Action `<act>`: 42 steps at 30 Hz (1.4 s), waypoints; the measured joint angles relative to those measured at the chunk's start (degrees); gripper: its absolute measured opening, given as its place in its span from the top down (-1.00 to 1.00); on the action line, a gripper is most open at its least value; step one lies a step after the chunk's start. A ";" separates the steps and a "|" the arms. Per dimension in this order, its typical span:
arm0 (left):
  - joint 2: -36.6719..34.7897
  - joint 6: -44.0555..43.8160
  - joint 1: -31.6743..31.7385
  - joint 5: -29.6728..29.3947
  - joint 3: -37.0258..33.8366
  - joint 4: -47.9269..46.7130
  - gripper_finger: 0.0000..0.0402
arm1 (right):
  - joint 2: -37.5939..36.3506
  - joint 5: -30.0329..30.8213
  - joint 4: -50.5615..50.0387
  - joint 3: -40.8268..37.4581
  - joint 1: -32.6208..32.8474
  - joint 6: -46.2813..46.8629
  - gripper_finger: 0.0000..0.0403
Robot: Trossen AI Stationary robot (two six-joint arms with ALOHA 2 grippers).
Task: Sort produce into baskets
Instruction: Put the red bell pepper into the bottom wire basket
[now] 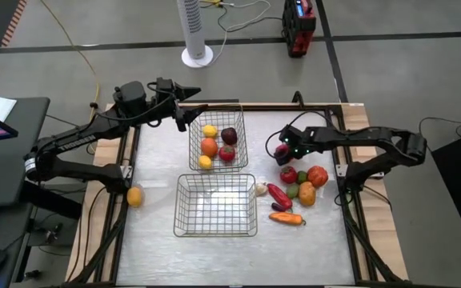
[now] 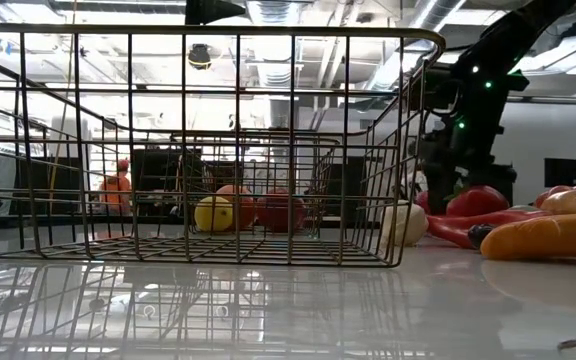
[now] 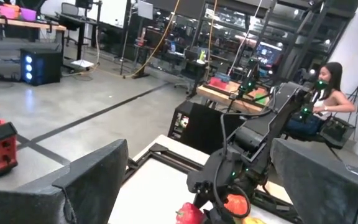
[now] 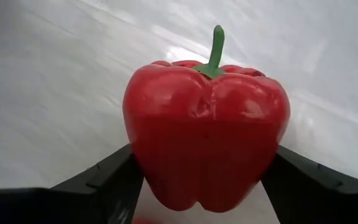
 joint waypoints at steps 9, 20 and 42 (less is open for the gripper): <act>-0.02 -6.32 0.88 1.75 0.00 -3.87 -0.90 | -4.25 -1.66 3.01 9.97 2.83 -13.91 -0.50; -0.48 -13.70 3.92 12.89 0.02 -0.44 -0.90 | -3.98 5.21 15.48 20.10 11.80 -41.10 -0.50; -1.30 -13.53 5.36 18.15 0.04 -0.29 -0.90 | 9.62 -0.77 27.57 25.09 13.29 -25.08 -0.83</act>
